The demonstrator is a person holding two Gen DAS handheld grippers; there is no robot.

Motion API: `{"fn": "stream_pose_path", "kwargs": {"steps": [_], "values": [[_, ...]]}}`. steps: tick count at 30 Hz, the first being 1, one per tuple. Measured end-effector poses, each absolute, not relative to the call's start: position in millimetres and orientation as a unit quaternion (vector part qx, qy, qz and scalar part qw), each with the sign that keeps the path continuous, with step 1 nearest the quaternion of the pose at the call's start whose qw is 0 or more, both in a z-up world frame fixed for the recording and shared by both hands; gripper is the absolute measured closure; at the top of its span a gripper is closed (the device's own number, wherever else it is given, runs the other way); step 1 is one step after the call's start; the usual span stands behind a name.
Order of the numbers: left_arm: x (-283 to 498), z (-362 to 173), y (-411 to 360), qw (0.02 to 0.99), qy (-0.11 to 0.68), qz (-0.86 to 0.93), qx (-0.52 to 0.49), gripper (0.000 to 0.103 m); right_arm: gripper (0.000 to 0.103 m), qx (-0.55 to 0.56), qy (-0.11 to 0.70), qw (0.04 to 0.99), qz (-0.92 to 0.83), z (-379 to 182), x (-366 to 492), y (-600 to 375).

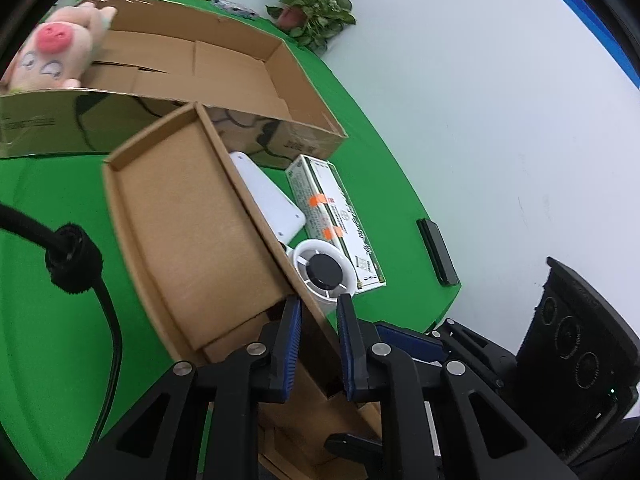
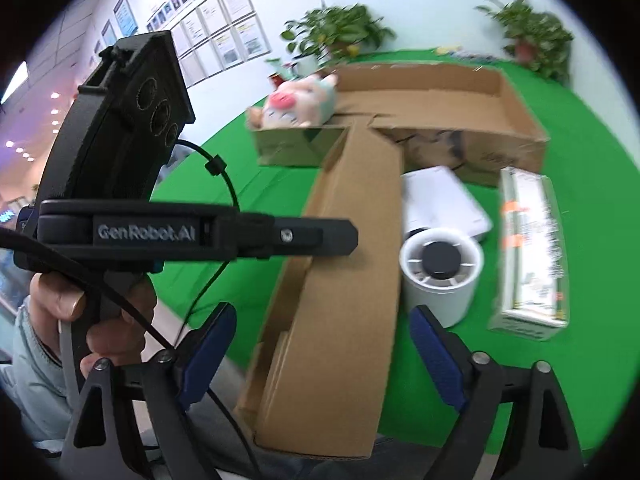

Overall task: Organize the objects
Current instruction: 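Tilt the long brown box with the left tool, turning its open side up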

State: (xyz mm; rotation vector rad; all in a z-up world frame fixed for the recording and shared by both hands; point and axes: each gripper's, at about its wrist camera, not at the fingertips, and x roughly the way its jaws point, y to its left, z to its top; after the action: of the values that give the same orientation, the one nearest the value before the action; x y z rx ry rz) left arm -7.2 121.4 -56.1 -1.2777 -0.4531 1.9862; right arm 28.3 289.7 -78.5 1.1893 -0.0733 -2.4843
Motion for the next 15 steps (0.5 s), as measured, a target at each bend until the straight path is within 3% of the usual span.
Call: {"fn": "stream_pose_path", "kwargs": {"steps": [2, 4, 6, 9, 15], "values": [[-7.9, -60.6, 127.3, 0.367, -0.173, 0.766, -0.498, 0.086, 0.03, 0.424, -0.024, 0.181, -0.887, -79.6, 27.6, 295.2], [-8.2, -60.0, 132.0, 0.371, -0.17, 0.767, -0.495, 0.086, 0.046, 0.428, -0.023, 0.174, -0.886, -82.5, 25.8, 299.6], [-6.0, -57.9, 131.5, 0.364, -0.16, 0.775, -0.491, 0.086, 0.075, 0.434, -0.026, 0.172, -0.884, -87.2, 25.5, 303.8], [0.6, -51.4, 121.1, 0.352, -0.151, 0.788, -0.482, 0.086, 0.078, 0.437, -0.041, 0.182, -0.88, -91.1, 26.2, 307.5], [22.5, -30.2, 66.5, 0.292, -0.152, 0.833, -0.445, 0.064, 0.078, 0.464, -0.091, 0.239, -0.848, -105.9, 22.4, 288.1]]}}
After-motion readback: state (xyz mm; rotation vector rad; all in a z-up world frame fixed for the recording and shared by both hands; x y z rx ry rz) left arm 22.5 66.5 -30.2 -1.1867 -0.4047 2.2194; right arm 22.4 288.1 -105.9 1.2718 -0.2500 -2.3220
